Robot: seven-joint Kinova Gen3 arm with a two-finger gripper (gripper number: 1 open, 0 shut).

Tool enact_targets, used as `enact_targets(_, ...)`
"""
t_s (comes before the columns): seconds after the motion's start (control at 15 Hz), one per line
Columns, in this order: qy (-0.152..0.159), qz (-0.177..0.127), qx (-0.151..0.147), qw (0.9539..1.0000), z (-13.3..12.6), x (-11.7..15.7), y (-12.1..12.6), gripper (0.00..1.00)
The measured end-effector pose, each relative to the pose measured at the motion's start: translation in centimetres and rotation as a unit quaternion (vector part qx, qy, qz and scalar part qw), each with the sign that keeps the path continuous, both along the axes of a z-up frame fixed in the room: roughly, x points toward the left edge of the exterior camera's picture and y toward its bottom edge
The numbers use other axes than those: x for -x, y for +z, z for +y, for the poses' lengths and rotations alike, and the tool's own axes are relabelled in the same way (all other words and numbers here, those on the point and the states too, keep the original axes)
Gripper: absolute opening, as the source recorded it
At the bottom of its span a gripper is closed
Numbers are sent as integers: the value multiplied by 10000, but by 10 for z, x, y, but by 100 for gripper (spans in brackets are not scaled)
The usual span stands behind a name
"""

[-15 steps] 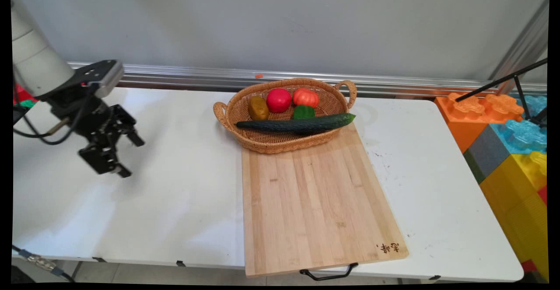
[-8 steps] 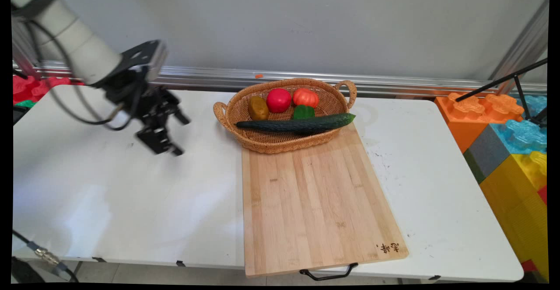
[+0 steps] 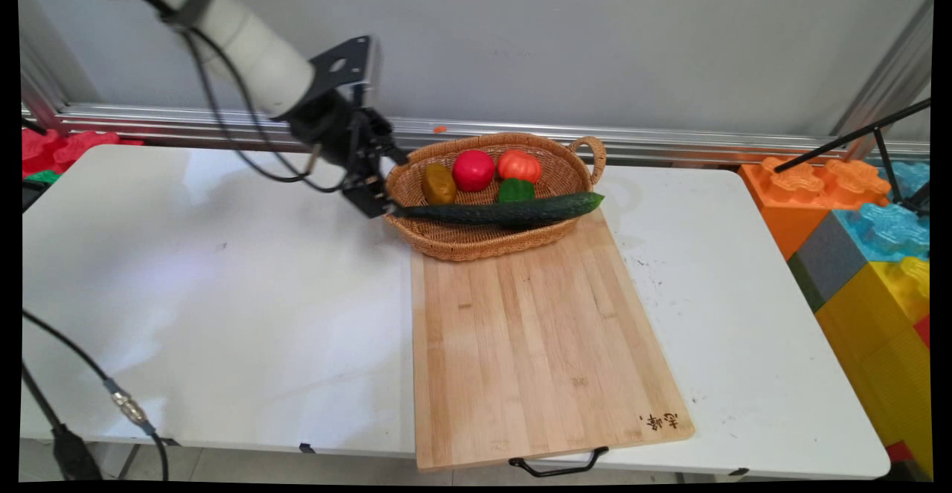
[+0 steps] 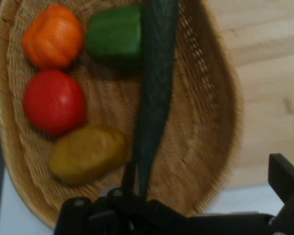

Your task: Pick up the cucumber from the vegetable basket

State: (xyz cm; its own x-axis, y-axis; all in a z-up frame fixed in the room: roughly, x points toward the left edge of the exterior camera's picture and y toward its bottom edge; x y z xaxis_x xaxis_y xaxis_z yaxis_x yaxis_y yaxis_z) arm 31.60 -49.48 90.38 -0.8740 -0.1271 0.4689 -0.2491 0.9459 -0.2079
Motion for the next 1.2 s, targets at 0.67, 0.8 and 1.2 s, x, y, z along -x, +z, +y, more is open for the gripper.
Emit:
enact_targets(0.67, -162, -163, 7, 9997, -64, 53, -62, 100)
enact_targets(0.8, -214, -180, -109, 9995, -71, 62, -78, 100)
enact_targets(1.2, -310, -119, -181, 9993, -89, 82, -105, 100)
